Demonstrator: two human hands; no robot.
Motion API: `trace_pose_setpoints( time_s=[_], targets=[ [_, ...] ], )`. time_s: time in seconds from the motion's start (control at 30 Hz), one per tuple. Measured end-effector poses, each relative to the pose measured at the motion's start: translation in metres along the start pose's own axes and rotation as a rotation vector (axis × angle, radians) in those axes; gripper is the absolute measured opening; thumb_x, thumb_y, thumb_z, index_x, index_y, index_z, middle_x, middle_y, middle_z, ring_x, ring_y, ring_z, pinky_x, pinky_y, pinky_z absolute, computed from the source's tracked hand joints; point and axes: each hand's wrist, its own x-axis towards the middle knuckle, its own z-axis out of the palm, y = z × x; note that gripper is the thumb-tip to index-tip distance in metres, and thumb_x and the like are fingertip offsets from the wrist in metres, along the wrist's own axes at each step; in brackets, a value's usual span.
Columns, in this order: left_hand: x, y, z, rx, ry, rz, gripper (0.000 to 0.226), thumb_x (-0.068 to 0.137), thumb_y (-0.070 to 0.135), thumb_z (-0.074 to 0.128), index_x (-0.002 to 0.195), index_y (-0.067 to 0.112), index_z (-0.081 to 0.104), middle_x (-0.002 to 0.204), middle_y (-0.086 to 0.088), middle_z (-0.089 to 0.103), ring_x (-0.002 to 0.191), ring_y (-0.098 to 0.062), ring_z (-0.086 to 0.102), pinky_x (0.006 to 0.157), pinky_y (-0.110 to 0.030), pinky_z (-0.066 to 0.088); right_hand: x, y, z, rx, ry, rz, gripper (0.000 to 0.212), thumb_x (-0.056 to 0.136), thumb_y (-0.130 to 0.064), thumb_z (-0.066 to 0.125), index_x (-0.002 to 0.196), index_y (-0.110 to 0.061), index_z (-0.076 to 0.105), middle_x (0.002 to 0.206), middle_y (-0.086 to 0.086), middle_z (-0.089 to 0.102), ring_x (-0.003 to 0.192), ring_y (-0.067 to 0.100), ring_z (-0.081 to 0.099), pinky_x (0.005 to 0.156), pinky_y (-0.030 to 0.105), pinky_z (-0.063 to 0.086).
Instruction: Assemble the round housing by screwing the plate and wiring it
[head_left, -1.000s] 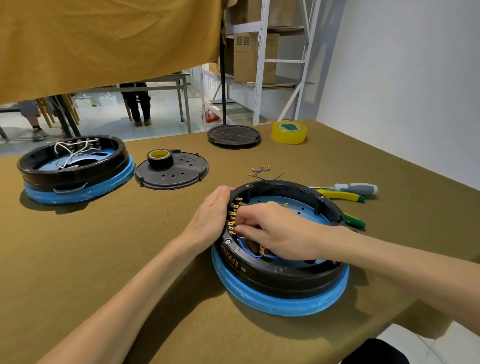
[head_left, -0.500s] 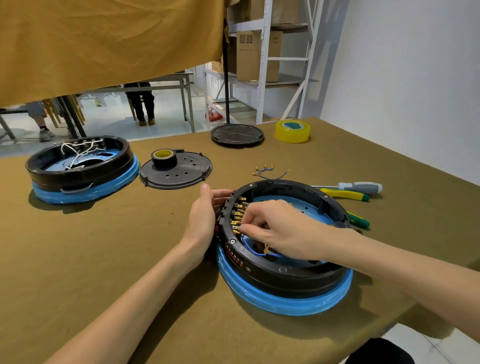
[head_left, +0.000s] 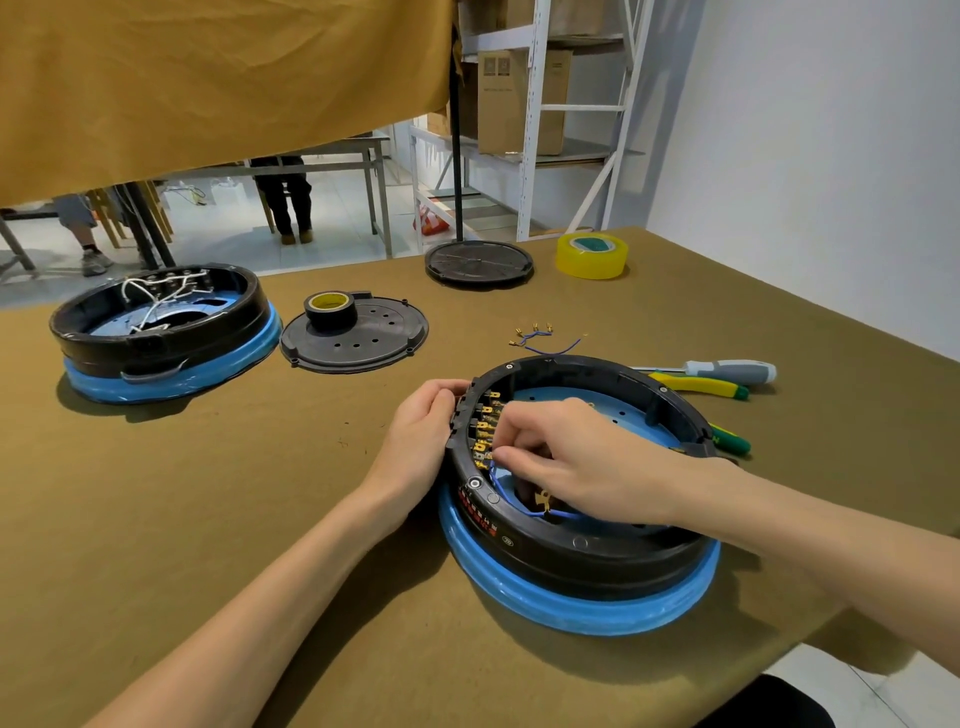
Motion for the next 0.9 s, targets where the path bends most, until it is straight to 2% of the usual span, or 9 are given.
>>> trace_pose_setpoints(
  time_s=[0.1,0.3,0.57,0.73,0.83,0.9],
  targets=[
    [-0.001,0.001,0.000,-0.005,-0.007,-0.009,0.030,0.111,0.018,0.035,0.115,0.022,0.065,0.107,0.000,0.071,0.086,0.002,0.068,0.064,-0.009,0.050,0.000,0.001,0.000,0.012,0.000,0.001,0.014,0.105,-0.025,0.056,0.103,-0.014,0.065,0.081,0.003,0.072,0.073,0.017,0.063,0.069,0.033,0.051],
    [-0.001,0.002,0.000,0.005,-0.011,-0.017,0.031,0.111,0.016,0.035,0.111,0.024,0.064,0.106,0.001,0.071,0.082,0.004,0.068,0.063,-0.009,0.050,0.002,0.004,0.000,0.025,-0.013,-0.002,0.016,0.105,-0.027,0.056,0.102,-0.015,0.066,0.080,0.003,0.072,0.072,0.016,0.064,0.067,0.028,0.050],
    [-0.003,0.005,0.000,0.009,-0.019,-0.015,0.031,0.111,0.016,0.033,0.116,0.020,0.064,0.108,-0.001,0.070,0.090,-0.005,0.067,0.070,-0.014,0.051,0.003,0.004,0.001,0.024,-0.012,-0.005,0.014,0.105,-0.026,0.057,0.101,-0.016,0.067,0.080,-0.009,0.069,0.073,0.008,0.063,0.065,0.019,0.047],
    [-0.007,0.008,0.002,0.015,0.000,0.018,0.030,0.110,0.011,0.034,0.108,0.020,0.063,0.103,0.000,0.067,0.075,0.009,0.064,0.061,-0.006,0.047,0.004,0.002,0.002,0.039,-0.022,-0.013,0.012,0.105,-0.024,0.057,0.101,-0.017,0.066,0.075,-0.013,0.065,0.070,0.001,0.061,0.065,0.019,0.047],
    [-0.006,0.015,0.000,0.089,-0.026,0.032,0.029,0.111,0.014,0.035,0.116,0.019,0.062,0.108,0.003,0.067,0.089,0.003,0.065,0.067,-0.009,0.047,0.002,0.000,-0.001,0.021,-0.010,-0.028,0.013,0.105,-0.026,0.057,0.102,-0.017,0.067,0.077,-0.008,0.069,0.070,0.009,0.065,0.065,0.026,0.053],
    [-0.006,0.023,-0.004,0.172,-0.028,0.083,0.027,0.111,0.018,0.036,0.122,0.019,0.061,0.111,0.008,0.066,0.096,0.006,0.062,0.076,-0.011,0.048,-0.005,-0.001,-0.008,0.095,0.039,-0.036,0.014,0.105,-0.026,0.057,0.098,-0.019,0.066,0.071,-0.002,0.070,0.060,0.008,0.063,0.057,0.023,0.050]
  ],
)
